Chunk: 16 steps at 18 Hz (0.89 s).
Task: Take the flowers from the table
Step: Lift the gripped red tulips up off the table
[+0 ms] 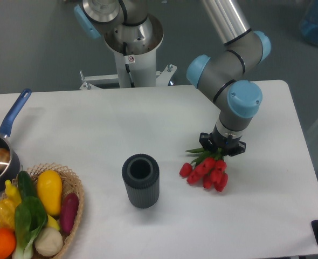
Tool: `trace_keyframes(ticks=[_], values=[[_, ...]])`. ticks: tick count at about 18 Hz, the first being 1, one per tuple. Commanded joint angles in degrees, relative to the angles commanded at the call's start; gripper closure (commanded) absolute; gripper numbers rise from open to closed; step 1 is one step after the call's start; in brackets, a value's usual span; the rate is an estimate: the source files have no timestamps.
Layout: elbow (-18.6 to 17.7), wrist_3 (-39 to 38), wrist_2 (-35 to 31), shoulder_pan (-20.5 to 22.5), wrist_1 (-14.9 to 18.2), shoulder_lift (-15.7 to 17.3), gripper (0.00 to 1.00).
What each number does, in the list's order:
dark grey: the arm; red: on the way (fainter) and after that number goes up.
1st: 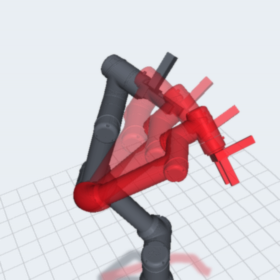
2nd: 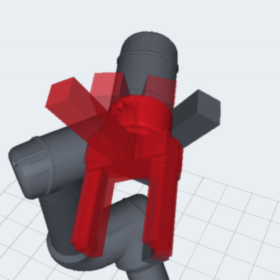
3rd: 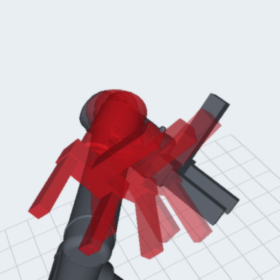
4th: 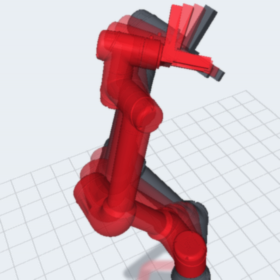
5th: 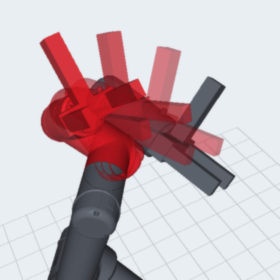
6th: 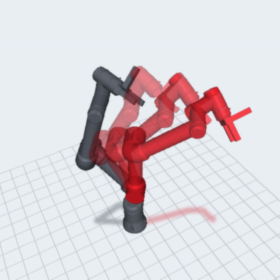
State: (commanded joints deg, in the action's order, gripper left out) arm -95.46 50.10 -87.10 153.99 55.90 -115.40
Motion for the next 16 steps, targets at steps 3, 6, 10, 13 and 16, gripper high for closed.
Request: trace_keyframes(ticks=[3,6,10,13,16], values=[[2.7,-0.1,0.7,0.6,0.1,1.8,1.00],[4.9,-0.2,5.3,2.1,0.4,2.2,1.00],[6.5,0.5,5.9,3.4,0.6,4.0,1.00],[9.4,1.0,5.5,3.6,2.6,3.9,1.00],[11.9,4.6,5.3,3.5,6.1,3.7,1.00]])
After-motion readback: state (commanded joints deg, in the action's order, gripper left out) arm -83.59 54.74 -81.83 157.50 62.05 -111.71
